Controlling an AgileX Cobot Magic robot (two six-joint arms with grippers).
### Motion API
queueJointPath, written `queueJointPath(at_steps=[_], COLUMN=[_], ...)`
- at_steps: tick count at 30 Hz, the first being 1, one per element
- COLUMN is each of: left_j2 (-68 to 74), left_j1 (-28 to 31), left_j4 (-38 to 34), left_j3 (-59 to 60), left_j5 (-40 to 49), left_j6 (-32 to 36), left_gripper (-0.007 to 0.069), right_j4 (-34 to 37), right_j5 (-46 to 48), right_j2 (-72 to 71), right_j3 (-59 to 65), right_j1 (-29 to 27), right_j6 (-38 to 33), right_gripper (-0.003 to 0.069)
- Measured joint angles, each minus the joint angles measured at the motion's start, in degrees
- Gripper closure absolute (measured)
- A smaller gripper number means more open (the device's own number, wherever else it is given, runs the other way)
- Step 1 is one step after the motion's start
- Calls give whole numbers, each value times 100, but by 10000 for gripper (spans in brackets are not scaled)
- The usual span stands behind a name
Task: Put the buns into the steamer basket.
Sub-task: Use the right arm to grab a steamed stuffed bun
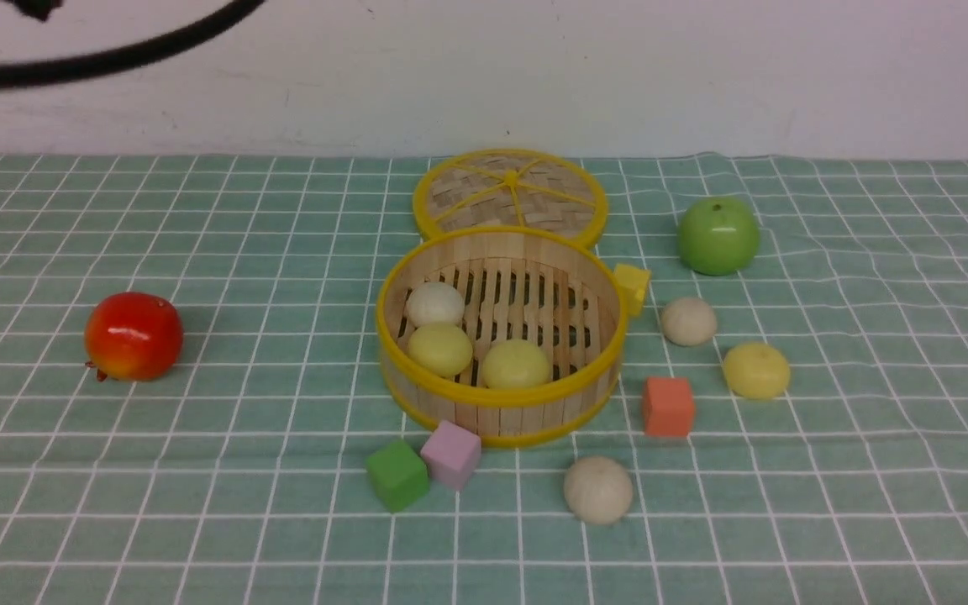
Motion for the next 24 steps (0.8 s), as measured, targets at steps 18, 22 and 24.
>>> queueJointPath(at_steps=[18,22,24], left_j2=[-3399,-3400,-3405], left_j1=[0,0,0], left_j4=[-1530,-1490,-1356], left_j3=[4276,4374,4374], left_j5=[-1426,-1301,-1221], left_j6=[-645,-624,-614], left_gripper=[638,638,638], right_j4=[0,0,0], right_j5=[0,0,0], right_j2=[0,0,0], right_j3=[0,0,0], right_j1=[0,0,0], right_j6=[0,0,0], right_gripper=[419,419,419])
